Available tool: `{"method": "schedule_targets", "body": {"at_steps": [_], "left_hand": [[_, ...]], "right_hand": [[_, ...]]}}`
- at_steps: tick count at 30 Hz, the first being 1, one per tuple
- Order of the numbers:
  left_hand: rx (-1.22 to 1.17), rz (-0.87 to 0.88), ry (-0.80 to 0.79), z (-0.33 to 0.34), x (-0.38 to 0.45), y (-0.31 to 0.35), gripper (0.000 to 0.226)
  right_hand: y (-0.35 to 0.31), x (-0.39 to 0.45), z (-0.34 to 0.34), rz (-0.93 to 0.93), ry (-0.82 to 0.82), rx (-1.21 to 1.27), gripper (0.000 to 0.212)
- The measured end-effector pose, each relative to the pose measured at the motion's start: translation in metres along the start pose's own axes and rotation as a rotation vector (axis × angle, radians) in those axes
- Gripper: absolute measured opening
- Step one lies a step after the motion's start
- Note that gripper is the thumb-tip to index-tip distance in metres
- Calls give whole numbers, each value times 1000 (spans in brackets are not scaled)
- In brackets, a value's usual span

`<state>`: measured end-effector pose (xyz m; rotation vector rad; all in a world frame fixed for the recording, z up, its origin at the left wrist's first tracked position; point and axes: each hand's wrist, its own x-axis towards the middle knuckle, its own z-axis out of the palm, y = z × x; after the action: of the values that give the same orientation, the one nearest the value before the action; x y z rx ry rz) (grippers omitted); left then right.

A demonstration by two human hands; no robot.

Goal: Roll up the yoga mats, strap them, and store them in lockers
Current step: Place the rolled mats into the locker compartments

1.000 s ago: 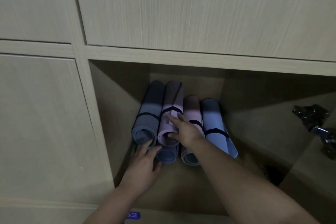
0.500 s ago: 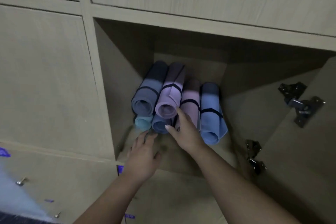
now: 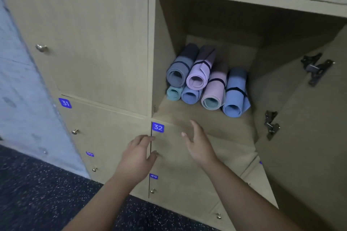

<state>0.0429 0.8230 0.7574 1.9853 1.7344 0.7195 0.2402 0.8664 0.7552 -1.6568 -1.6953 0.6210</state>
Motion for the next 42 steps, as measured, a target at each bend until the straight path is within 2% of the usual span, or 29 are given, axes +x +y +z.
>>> {"method": "schedule_targets", "body": {"at_steps": [4, 8, 14, 19, 23, 28, 32, 37, 42], "left_hand": [[-46, 101, -12, -11, -53, 2, 42], [-67, 177, -102, -19, -130, -14, 42], [-47, 194, -313, -20, -248, -23, 39], [-21, 346, -453, -5, -316, 31, 36], [-45, 419, -483, 12, -366, 73, 34], [-75, 489, -564, 57, -446, 127, 31], [-149, 506, -612, 106, -538, 183, 30], [-175, 563, -854, 169, -661, 230, 30], [-111, 580, -966, 203, -721, 249, 29]], "right_hand": [[-14, -64, -10, 17, 95, 6, 55], [-21, -156, -5, 90, 173, 61, 54], [-30, -318, 12, 228, 133, 51, 52], [-19, -427, -23, 337, 195, 1, 44], [-3, -498, -56, 432, 264, 17, 41], [17, -615, -103, 530, 312, 58, 37], [43, -742, -143, 644, 326, 21, 35], [81, -895, -194, 882, 409, -58, 38], [111, -977, -203, 1017, 404, -48, 37]]}}
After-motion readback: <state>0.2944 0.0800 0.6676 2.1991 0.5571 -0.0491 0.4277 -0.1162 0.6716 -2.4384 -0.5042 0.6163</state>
